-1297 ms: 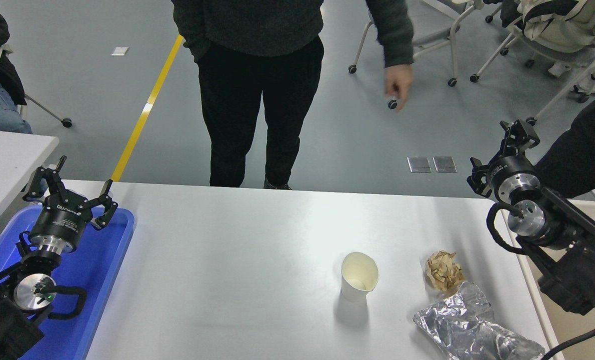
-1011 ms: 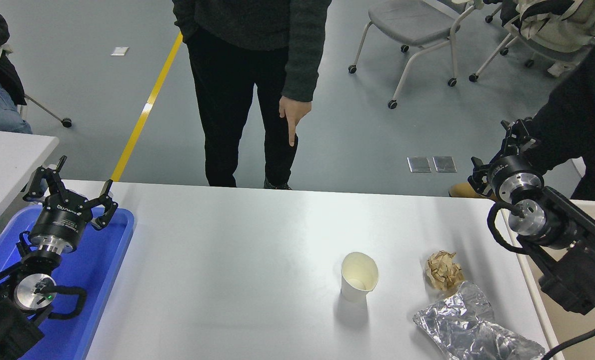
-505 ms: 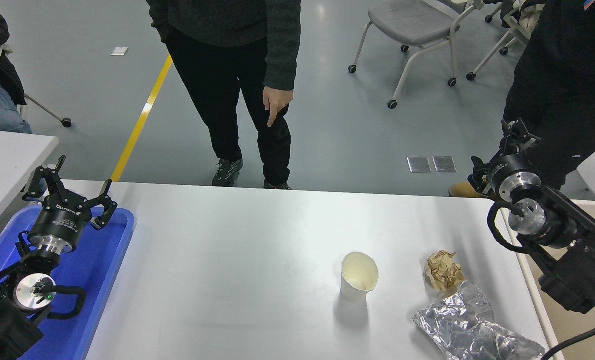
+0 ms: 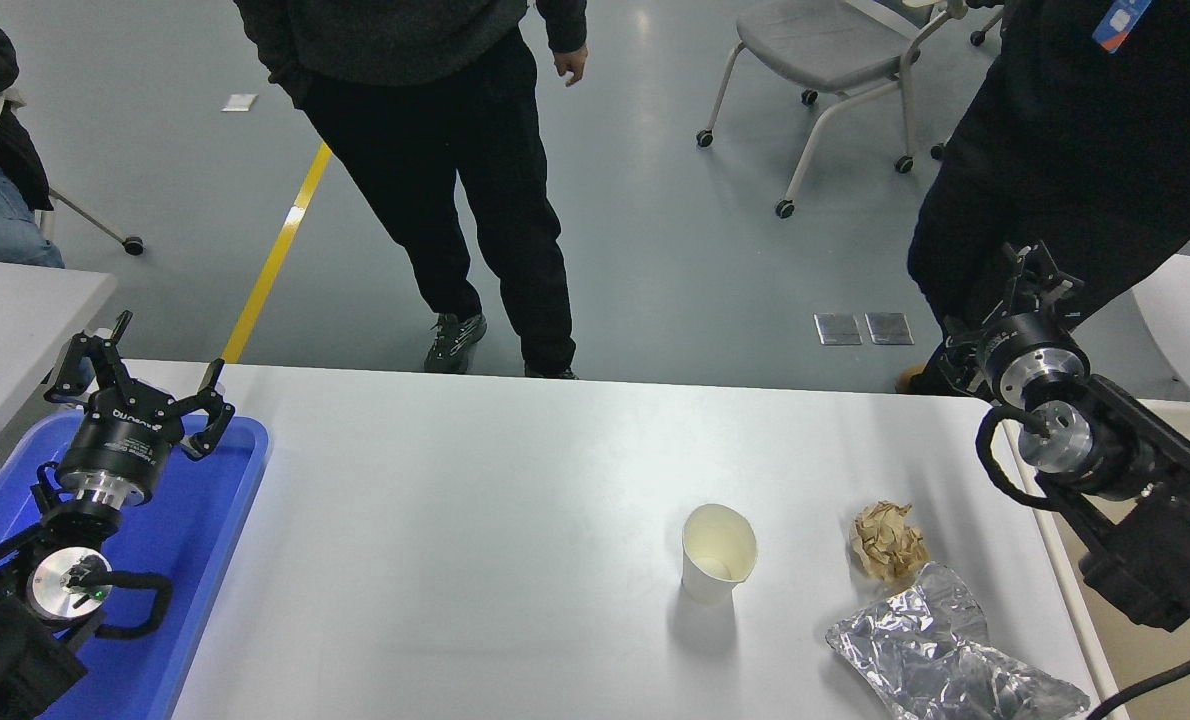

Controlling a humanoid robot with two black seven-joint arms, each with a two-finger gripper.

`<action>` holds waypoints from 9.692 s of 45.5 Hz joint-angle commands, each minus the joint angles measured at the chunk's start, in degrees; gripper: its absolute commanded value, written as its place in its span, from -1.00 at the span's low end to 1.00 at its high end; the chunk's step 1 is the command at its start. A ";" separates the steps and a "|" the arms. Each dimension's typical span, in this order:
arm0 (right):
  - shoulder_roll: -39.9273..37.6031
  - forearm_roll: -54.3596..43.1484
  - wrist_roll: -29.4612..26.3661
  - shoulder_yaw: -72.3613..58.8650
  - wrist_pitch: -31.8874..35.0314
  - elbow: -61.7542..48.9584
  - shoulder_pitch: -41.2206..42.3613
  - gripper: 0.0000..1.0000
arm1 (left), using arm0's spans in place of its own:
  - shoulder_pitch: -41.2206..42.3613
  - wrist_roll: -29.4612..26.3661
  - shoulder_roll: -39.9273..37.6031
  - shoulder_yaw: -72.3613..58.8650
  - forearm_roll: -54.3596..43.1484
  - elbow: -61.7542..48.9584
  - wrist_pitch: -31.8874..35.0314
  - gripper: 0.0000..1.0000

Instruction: Clean the table surface

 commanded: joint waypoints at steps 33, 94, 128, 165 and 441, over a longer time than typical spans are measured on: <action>-8.24 -4.50 0.08 -13.50 5.48 3.73 3.00 1.00 | 0.00 0.01 0.00 -0.06 0.00 -0.07 0.00 1.00; -22.05 -60.49 -0.09 -71.07 10.40 30.98 27.09 1.00 | 0.00 0.10 0.00 -0.06 0.00 -0.07 0.00 1.00; -13.00 -53.99 -0.97 -72.57 13.65 30.28 27.62 1.00 | 0.00 0.10 0.00 -0.06 0.00 -0.07 0.00 1.00; -4.64 -53.55 -5.89 -72.57 14.18 21.75 24.19 1.00 | 0.00 0.10 0.00 -0.06 0.00 0.01 0.00 1.00; 1.87 -12.51 -10.99 -65.80 1.70 -50.15 1.16 1.00 | 0.00 0.10 0.00 -0.06 0.00 0.01 0.00 1.00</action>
